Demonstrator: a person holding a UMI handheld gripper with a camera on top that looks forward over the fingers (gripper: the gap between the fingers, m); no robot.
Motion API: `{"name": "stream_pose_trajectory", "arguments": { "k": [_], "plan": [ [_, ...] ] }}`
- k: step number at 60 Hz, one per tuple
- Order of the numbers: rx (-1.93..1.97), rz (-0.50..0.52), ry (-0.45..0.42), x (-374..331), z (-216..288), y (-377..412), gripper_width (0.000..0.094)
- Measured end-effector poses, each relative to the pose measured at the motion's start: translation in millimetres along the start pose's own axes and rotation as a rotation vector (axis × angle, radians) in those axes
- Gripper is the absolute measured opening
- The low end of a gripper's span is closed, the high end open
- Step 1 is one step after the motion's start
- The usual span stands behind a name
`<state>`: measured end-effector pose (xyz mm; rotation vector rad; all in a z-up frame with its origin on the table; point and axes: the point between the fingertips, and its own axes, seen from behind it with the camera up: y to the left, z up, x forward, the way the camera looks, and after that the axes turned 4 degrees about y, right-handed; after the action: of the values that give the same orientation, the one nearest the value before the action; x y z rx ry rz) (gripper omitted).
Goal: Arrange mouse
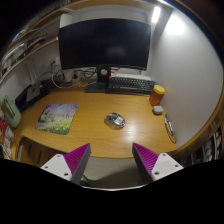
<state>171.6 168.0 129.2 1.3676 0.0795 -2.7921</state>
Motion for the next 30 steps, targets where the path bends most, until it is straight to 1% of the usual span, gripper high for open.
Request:
{"name": "stream_pose_trajectory", "arguments": {
  "k": [13,20,30],
  "plan": [
    [0.034,-0.017,-0.055,47,2,-11,0.0864],
    [0.07,-0.017,-0.094,78,21,-15,0.0863],
    [0.092,-0.042,-0.134,125,44,-23,0.0866]
  ]
}}
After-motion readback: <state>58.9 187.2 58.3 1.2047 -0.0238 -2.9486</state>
